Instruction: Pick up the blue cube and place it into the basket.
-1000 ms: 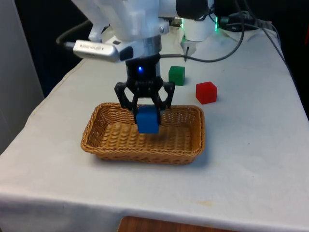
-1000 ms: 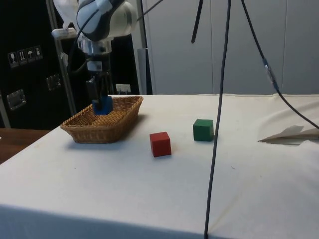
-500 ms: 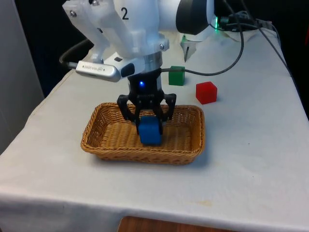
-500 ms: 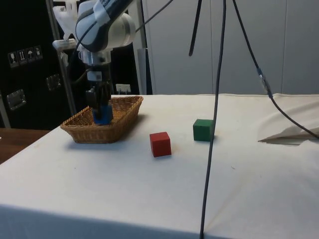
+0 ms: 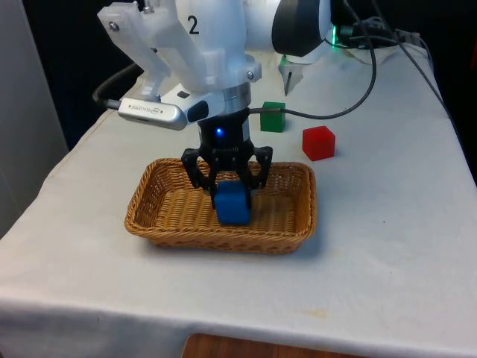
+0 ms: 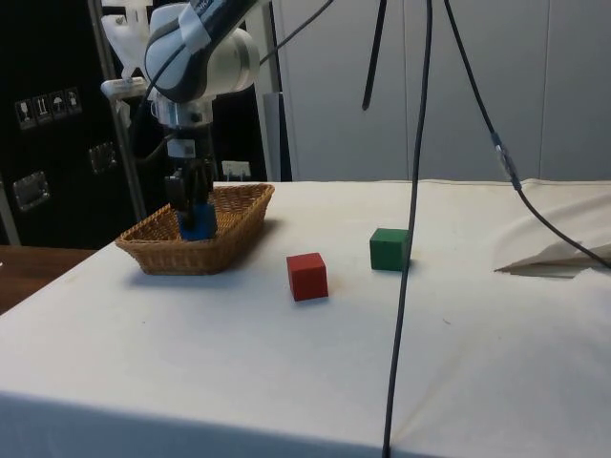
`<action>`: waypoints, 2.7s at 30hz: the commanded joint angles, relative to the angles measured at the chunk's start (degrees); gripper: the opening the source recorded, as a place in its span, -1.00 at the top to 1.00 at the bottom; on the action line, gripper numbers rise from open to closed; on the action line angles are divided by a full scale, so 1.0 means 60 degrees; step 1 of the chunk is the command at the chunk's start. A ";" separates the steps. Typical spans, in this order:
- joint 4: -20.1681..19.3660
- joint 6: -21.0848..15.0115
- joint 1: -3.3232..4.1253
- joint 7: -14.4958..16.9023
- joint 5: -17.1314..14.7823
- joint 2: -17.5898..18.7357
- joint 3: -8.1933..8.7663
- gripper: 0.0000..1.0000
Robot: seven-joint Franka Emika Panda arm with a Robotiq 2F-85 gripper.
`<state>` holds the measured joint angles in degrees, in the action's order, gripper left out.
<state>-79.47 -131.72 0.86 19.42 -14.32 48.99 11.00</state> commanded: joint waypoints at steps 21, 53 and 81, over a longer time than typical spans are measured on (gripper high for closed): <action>0.0057 0.0153 0.0010 0.0010 0.0010 -0.0115 -0.0010 -1.00; -0.0353 0.1719 0.0086 0.0019 0.0306 -0.2053 0.0105 -1.00; -0.1853 0.2044 0.0172 -0.0057 0.0525 -0.3906 0.0076 -1.00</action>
<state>-90.07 -119.00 1.60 19.48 -11.52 26.07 11.34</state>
